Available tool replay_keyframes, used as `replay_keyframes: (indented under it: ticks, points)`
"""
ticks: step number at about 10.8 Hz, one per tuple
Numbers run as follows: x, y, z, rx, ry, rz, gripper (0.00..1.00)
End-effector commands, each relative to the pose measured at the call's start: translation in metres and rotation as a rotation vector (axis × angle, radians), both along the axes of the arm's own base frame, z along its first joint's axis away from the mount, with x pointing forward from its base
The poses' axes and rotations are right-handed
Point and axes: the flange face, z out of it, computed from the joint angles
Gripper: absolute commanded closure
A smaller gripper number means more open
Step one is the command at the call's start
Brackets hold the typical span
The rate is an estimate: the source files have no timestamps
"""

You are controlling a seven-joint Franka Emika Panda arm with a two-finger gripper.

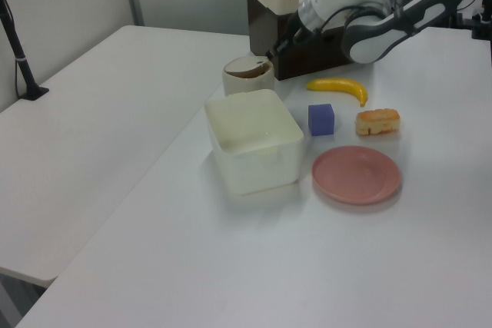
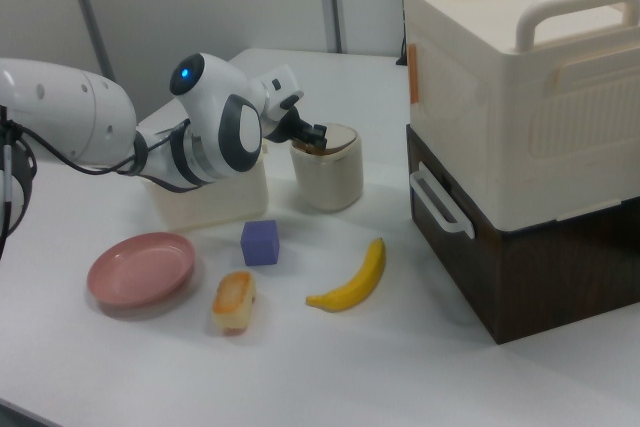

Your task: Close the trash can

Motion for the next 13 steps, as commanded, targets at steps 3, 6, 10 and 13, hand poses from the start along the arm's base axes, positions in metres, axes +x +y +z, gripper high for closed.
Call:
replay_keyframes:
  ticks: [3,6,10,13]
  points:
    - [0.014,0.009,-0.008,-0.036,-0.047,0.057,1.0]
    - [0.028,0.007,0.011,-0.041,-0.098,0.055,1.0]
    - [0.029,0.01,0.005,-0.054,-0.124,0.089,1.0]
    - [0.029,0.013,-0.009,-0.084,-0.136,0.139,1.0]
